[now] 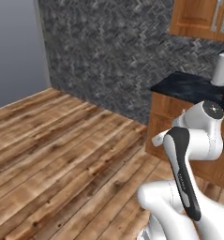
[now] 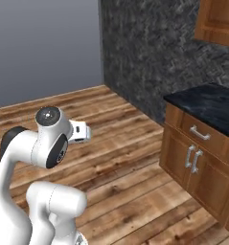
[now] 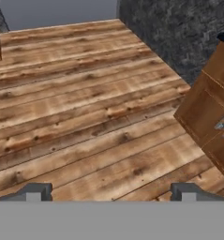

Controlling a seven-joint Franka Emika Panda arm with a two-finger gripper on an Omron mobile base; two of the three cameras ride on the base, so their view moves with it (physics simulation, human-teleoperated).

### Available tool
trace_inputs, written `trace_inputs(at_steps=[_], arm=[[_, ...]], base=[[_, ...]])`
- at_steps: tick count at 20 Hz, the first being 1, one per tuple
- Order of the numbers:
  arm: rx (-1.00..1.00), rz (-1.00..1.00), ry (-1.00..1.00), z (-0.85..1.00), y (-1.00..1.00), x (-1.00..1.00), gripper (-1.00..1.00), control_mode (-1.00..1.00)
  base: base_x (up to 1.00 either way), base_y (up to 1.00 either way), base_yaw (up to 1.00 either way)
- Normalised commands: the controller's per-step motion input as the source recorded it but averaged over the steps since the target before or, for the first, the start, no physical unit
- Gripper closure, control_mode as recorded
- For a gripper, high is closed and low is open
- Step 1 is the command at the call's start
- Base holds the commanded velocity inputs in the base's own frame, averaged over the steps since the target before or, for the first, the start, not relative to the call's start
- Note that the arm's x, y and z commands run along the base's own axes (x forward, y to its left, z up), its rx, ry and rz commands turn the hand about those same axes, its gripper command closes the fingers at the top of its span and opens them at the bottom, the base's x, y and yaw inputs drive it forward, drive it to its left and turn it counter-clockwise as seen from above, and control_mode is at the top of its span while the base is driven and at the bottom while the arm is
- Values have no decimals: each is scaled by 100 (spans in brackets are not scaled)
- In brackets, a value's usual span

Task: Move the drinks to the dining counter.

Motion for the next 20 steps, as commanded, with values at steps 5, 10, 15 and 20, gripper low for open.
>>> trace_inputs(at_steps=[5,10,15,20], arm=[[0,0,0,0,0,0,-100,100],[0,0,0,0,0,0,-100,100],[0,0,0,0,0,0,-100,100],[0,0,0,0,0,0,-100,100]], base=[[0,0,-41],[0,0,-40],[0,-2,-40],[0,-8,-46]])
